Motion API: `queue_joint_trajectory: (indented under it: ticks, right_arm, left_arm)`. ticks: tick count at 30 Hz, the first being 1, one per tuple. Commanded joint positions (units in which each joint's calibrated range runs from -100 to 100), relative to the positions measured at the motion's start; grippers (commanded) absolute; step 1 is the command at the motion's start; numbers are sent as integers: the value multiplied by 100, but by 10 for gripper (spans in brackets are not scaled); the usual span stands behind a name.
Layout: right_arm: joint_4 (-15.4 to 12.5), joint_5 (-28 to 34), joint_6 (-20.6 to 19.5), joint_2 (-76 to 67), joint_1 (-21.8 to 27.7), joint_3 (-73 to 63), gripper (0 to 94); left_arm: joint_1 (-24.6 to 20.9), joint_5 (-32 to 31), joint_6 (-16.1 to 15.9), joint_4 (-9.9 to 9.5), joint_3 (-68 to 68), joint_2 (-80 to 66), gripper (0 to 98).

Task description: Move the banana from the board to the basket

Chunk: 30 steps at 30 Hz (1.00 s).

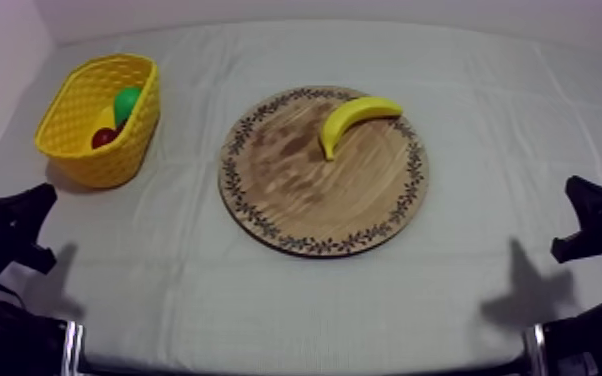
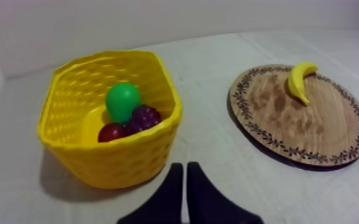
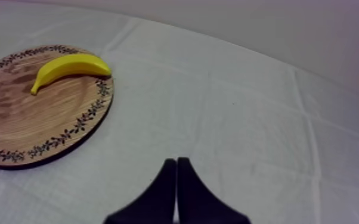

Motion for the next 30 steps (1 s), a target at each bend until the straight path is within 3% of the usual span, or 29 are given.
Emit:
queue_joint_trajectory:
  ticks: [1,9,14,23,30]
  right_arm:
    - [-2,-1,2,0,0,5,2]
    - [-2,-1,2,0,0,5,2]
    - [-2,-1,5,0,0,5,2]
    - [-2,-1,1,0,0,5,2]
    - [-2,-1,1,0,0,5,2]
  left_arm:
    - [-33,-15,326,4,-39,48,0]
    - [177,-207,129,25,-947,1869,0]
    - [350,-255,-149,234,-2183,3363,0]
    - [628,1089,-241,592,-4826,5627,0]
    - [966,2037,-180,669,-6403,7184,0]
